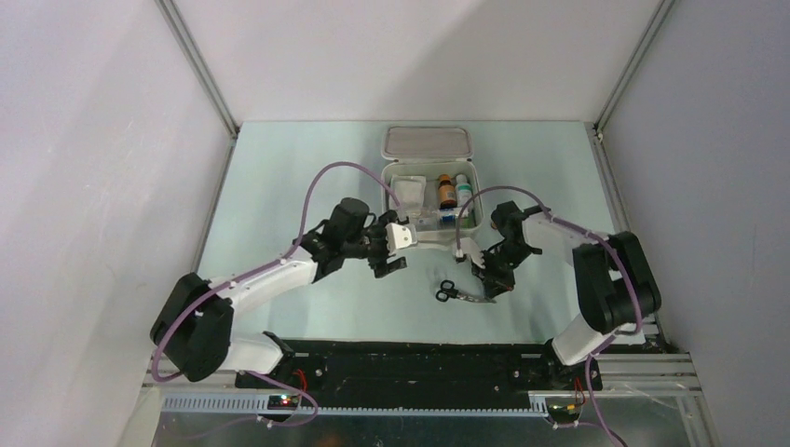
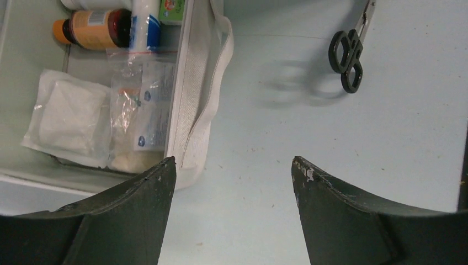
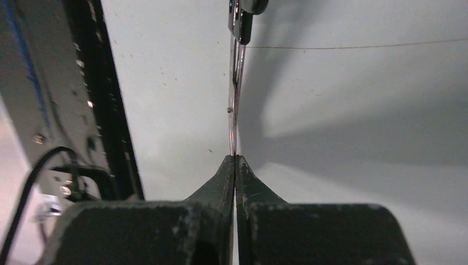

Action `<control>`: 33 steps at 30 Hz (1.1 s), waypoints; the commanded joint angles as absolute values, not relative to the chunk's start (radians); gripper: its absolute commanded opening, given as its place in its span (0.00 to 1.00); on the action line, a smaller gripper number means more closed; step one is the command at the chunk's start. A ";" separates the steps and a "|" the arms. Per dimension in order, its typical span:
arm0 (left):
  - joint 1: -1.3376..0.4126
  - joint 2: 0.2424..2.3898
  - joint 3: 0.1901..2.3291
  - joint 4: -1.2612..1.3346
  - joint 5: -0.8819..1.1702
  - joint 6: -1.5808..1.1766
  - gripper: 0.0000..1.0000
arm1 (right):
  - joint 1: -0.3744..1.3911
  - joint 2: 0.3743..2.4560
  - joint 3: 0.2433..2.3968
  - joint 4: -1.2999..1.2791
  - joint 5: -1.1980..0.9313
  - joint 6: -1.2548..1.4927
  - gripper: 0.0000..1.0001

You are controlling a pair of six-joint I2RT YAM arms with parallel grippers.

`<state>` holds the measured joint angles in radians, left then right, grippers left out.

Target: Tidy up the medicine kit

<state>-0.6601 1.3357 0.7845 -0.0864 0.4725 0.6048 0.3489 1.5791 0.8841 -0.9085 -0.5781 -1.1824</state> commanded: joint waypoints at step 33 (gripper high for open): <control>-0.752 1.664 0.883 0.106 0.745 0.195 0.73 | 0.373 1.555 0.877 -0.870 -0.658 -1.074 0.00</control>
